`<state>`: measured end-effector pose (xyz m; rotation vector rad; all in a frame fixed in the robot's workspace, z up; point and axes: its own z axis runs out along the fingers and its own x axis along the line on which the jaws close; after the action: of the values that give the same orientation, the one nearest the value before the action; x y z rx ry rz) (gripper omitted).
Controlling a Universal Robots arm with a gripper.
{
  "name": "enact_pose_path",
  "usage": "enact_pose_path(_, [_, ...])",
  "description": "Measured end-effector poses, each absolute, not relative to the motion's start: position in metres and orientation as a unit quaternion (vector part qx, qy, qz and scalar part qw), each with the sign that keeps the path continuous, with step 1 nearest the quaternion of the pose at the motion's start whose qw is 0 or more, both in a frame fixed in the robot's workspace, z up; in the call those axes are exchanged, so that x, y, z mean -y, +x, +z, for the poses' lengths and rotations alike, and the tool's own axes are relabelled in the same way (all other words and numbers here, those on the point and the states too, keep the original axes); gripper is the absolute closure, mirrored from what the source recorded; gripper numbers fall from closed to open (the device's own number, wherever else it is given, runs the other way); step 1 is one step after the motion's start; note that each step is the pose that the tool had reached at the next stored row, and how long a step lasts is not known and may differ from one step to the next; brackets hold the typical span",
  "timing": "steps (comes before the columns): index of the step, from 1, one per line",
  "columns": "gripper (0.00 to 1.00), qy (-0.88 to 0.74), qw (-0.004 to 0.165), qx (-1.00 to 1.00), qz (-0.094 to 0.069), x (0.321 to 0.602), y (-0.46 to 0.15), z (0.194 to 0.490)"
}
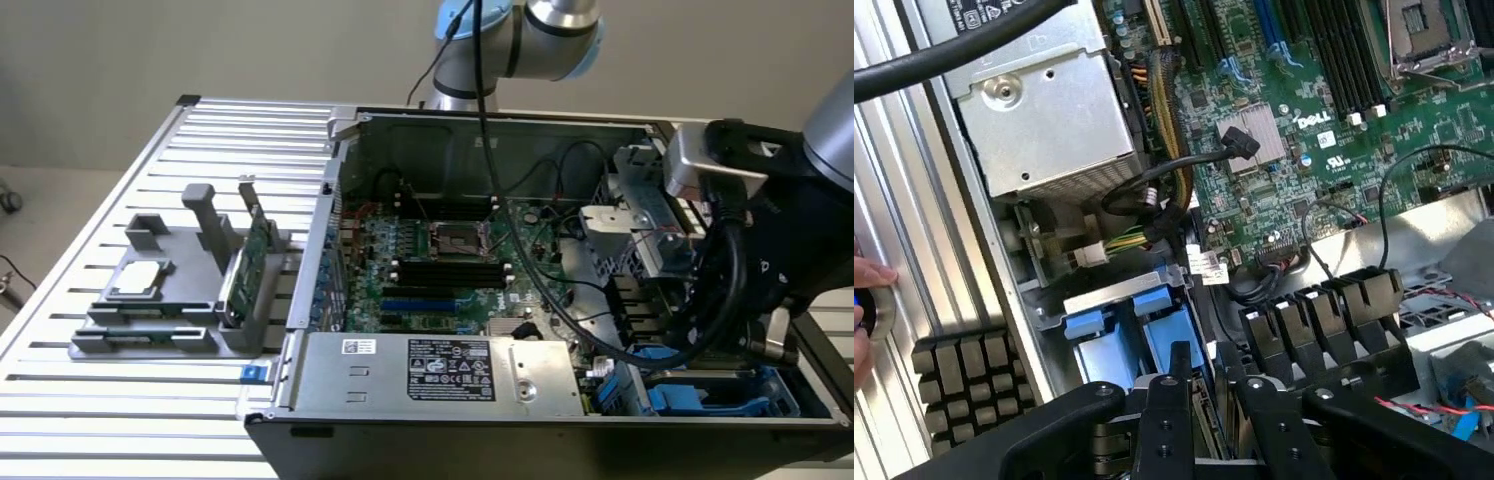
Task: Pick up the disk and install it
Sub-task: 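Insert the first disk wire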
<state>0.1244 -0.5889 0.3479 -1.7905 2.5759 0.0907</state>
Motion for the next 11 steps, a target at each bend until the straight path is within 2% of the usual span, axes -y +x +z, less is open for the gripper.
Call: enact_pose_path(11, [0.75, -0.495, 0.004, -0.869, 0.029, 0.5889, 0.1244, 0.3480])
